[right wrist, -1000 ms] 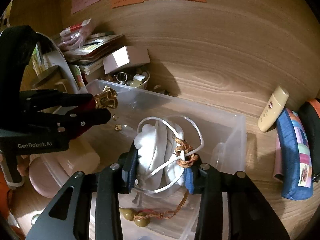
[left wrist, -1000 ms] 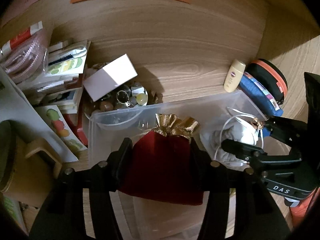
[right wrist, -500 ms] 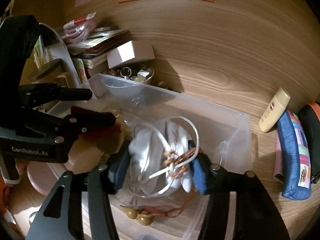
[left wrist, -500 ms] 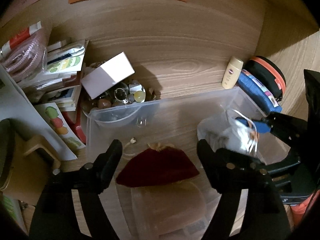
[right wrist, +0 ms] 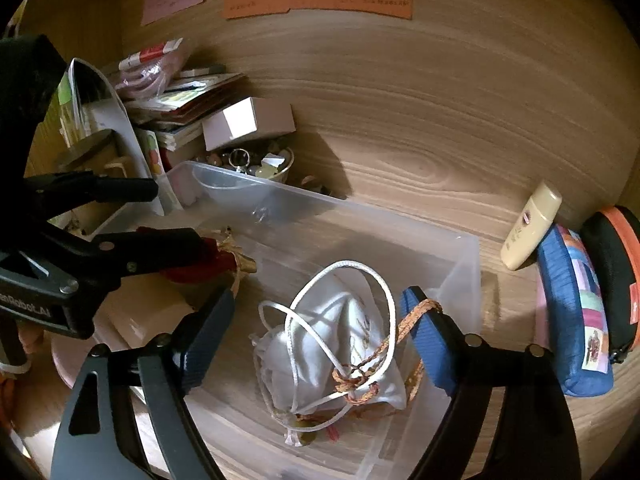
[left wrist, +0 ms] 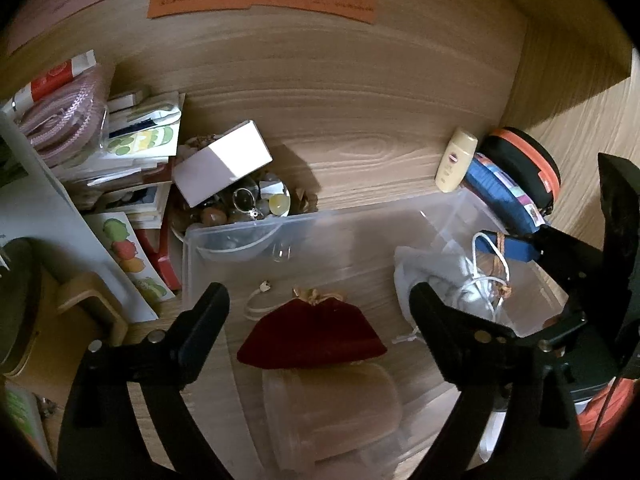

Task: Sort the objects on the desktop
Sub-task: 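Open both grippers to drop the red and white pouches into the box, then grasp the pink round container with the left gripper while the right grasps the white lid container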

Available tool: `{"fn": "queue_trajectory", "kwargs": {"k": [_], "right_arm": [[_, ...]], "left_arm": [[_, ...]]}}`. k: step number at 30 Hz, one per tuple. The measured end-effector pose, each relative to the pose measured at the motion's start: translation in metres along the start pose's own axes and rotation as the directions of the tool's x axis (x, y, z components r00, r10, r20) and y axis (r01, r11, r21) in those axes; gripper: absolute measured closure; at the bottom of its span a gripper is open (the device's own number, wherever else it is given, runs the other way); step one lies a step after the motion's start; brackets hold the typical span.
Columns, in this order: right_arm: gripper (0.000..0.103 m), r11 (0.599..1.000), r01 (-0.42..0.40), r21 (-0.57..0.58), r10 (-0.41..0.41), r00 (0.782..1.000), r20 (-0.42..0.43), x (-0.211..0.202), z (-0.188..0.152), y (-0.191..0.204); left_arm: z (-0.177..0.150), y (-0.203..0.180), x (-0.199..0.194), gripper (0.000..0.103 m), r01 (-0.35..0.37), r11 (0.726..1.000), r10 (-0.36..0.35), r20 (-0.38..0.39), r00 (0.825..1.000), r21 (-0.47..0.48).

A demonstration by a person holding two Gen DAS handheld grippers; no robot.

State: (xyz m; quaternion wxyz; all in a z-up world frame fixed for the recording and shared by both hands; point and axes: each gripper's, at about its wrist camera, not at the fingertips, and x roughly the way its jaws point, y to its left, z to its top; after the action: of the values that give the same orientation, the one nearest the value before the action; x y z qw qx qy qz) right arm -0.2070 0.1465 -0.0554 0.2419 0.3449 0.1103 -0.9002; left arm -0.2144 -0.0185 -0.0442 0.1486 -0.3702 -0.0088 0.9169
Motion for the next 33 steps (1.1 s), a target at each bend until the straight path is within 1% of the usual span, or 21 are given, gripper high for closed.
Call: {"fn": "queue_trajectory", "kwargs": {"k": [1,3,4,7,9,20,23,27,31,33], "right_arm": [[0.015,1.0,0.007,-0.005,-0.007,1.0,-0.008,0.0,0.0,0.001],[0.015,0.999,0.021,-0.04,-0.022,1.0,-0.018,-0.002,0.0,0.005],[0.015,0.999,0.014,-0.042,-0.015,1.0,-0.017,-0.003,0.0,0.006],[0.015,0.999,-0.044,-0.004,0.043,0.998,-0.036,-0.006,0.001,0.003],[0.015,0.998,-0.062,0.012,0.063,0.997,-0.049,-0.009,0.001,0.002],[0.015,0.997,-0.067,0.038,0.07,0.994,-0.088,-0.035,-0.017,0.01],[0.015,0.995,-0.089,0.044,0.092,0.992,-0.091,-0.045,-0.022,0.013],[0.015,0.999,-0.051,0.009,0.051,0.994,-0.094,-0.054,-0.03,0.021],[0.015,0.999,-0.047,0.005,0.047,0.994,-0.102,-0.061,-0.039,0.024],[0.015,1.0,-0.031,-0.007,0.03,0.995,-0.092,-0.066,-0.043,0.027]], "left_arm": [[0.0,0.001,-0.001,0.01,0.002,1.0,-0.002,0.0,1.0,-0.004],[0.0,0.001,-0.001,0.01,0.003,1.0,-0.003,0.0,1.0,-0.012],[-0.001,0.001,-0.001,0.01,0.003,1.0,-0.003,0.0,1.0,-0.014],[0.0,0.001,-0.002,0.01,-0.003,1.0,0.003,-0.004,1.0,-0.015],[0.0,0.0,-0.005,0.01,-0.004,1.0,0.004,0.0,1.0,-0.014],[-0.007,-0.002,-0.035,0.009,0.007,1.0,-0.007,0.035,0.999,-0.002],[-0.011,-0.006,-0.045,0.009,0.003,1.0,-0.003,0.046,0.999,0.006],[-0.016,-0.011,-0.057,0.008,0.001,1.0,-0.002,0.065,0.998,0.015],[-0.022,-0.015,-0.067,0.007,-0.008,1.0,0.006,0.076,0.997,0.029],[-0.027,-0.017,-0.073,0.007,-0.015,0.999,0.012,0.082,0.997,0.037]]}}
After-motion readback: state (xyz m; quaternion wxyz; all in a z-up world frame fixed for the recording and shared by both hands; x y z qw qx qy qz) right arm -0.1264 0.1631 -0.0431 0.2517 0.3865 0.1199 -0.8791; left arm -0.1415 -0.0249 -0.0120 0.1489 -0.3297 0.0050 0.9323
